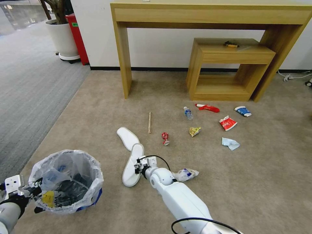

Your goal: Pick up the trash bin and place the garbage on the floor into it.

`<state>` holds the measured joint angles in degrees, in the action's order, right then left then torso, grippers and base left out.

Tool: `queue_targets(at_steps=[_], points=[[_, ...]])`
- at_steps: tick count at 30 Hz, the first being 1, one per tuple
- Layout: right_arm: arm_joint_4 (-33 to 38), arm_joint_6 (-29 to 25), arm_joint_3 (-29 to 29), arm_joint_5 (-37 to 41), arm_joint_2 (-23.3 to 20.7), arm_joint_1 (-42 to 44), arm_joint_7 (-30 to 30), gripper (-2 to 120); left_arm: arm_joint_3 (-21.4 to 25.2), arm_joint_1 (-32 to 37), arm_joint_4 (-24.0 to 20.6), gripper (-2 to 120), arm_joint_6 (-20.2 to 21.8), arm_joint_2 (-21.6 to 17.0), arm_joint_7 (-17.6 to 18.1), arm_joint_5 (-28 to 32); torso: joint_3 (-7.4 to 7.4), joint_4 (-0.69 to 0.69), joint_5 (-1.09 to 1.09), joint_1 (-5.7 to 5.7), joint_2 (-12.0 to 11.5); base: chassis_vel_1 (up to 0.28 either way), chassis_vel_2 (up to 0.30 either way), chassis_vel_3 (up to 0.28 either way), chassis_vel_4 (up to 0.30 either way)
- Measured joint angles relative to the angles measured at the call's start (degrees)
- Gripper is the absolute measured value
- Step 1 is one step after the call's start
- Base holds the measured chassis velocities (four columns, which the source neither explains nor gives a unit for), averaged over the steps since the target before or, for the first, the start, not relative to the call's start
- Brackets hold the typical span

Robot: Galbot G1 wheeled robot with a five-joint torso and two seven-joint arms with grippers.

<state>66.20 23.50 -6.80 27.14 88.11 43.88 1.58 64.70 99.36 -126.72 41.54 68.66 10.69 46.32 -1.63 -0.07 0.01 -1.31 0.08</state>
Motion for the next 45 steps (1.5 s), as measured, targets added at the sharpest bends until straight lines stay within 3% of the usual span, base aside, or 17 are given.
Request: queue_targets(at_steps=[7, 11, 14, 20, 22, 28, 36, 45], points=[[10.63, 0.28, 2.41, 0.44, -2.88, -0.71, 0.19, 0, -2.32, -0.82, 0.05, 0, 0.00, -0.17, 0.89, -0.65, 0.00, 0.02, 0.00, 0.00, 0.00, 0.000, 0.000, 0.000, 0.000], [19.81, 1.86, 2.20, 4.32, -6.96, -4.17, -0.64, 0, -4.40, -1.70, -0.01, 0, 0.15, -0.96, 2.54, -0.59, -0.01, 0.01, 0.00, 0.00, 0.00, 0.000, 0.000, 0.000, 0.000], [22.39, 1.89, 1.93, 5.41, -8.12, -5.71, -1.95, 0, -4.93, -2.07, -0.01, 0, 0.33, -1.44, 3.61, -0.16, 0.00, 0.00, 0.01, 0.00, 0.00, 0.000, 0.000, 0.000, 0.000], [28.82, 0.71, -0.35, 9.57, -11.40, -11.80, -11.59, 0, -6.21, -3.08, 1.12, 0, 0.47, -3.40, 6.35, 2.30, 0.00, 0.01, 0.00, 0.00, 0.00, 0.000, 0.000, 0.000, 0.000], [30.75, 0.60, -4.16, 12.56, -12.24, -16.23, -14.91, 0, -6.64, -3.42, 2.42, 0, 0.49, -4.56, 7.02, 3.59, -0.01, 0.02, 0.00, 0.00, 0.00, 0.000, 0.000, 0.000, 0.000], [31.61, 0.68, -13.40, 15.34, -11.82, -24.39, -17.39, 0, -8.19, -4.23, 4.57, 0, 0.52, -7.10, 7.74, 8.50, 0.00, 0.02, -0.01, 0.00, 0.00, 0.000, 0.000, 0.000, 0.000], [29.00, 0.02, -27.63, 8.45, -10.93, -29.76, -17.94, 0, -8.84, -4.65, 5.41, 0, 0.56, -8.71, 8.68, 16.41, 0.00, 0.02, -0.01, 0.00, 0.00, 0.000, 0.000, 0.000, 0.000], [26.26, -0.81, -33.30, 3.51, -9.90, -29.40, -16.80, 0, -9.01, -4.66, 4.96, 0, 0.60, -8.69, 8.46, 16.69, 0.00, 0.02, -0.01, 0.00, -0.01, 0.000, 0.000, 0.000, 0.000]])
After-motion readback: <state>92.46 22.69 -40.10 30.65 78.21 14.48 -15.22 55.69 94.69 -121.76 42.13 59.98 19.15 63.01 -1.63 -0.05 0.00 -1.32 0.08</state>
